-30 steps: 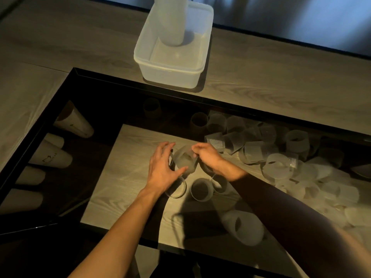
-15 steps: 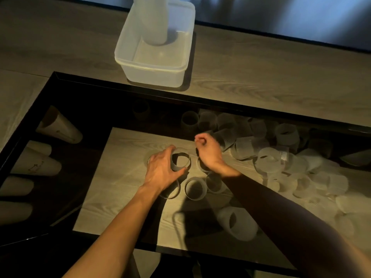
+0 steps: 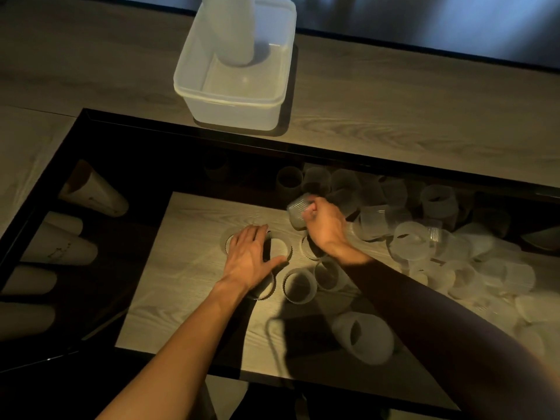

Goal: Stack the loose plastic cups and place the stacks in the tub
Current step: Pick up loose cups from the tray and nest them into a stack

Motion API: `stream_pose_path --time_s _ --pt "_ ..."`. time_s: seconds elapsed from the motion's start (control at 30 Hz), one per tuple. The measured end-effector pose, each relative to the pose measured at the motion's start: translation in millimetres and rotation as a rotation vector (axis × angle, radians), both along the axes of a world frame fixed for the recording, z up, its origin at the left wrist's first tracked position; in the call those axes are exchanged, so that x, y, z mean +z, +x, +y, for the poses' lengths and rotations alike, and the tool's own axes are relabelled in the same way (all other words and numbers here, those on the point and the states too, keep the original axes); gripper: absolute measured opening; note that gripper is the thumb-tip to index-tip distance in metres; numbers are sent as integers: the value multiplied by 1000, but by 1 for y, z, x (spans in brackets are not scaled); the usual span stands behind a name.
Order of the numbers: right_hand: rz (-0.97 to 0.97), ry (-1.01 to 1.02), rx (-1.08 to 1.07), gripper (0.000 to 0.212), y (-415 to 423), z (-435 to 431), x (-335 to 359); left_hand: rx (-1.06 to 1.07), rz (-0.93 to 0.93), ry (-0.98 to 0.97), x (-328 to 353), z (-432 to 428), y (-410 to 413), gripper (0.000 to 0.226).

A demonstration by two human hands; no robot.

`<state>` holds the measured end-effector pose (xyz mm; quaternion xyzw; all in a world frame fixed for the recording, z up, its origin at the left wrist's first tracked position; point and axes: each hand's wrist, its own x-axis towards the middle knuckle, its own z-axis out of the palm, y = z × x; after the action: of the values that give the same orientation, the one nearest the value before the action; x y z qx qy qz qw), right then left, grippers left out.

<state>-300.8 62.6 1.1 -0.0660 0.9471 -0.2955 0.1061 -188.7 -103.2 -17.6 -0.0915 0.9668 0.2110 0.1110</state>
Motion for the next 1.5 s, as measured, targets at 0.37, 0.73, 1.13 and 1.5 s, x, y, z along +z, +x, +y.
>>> stream_pose_path --time_s 0.37,0.73,1.13,1.5 --pt "216 427 669 27 16 -41 -14 124 114 58 6 -14 14 56" --pt "118 347 84 36 -2 23 16 73 152 136 20 14 -21 54" --pt "-56 530 30 28 -34 53 18 -308 143 40 9 60 -42 33" --pt "-118 666 352 30 -7 78 2 -297 11 -91 14 72 -37 50"
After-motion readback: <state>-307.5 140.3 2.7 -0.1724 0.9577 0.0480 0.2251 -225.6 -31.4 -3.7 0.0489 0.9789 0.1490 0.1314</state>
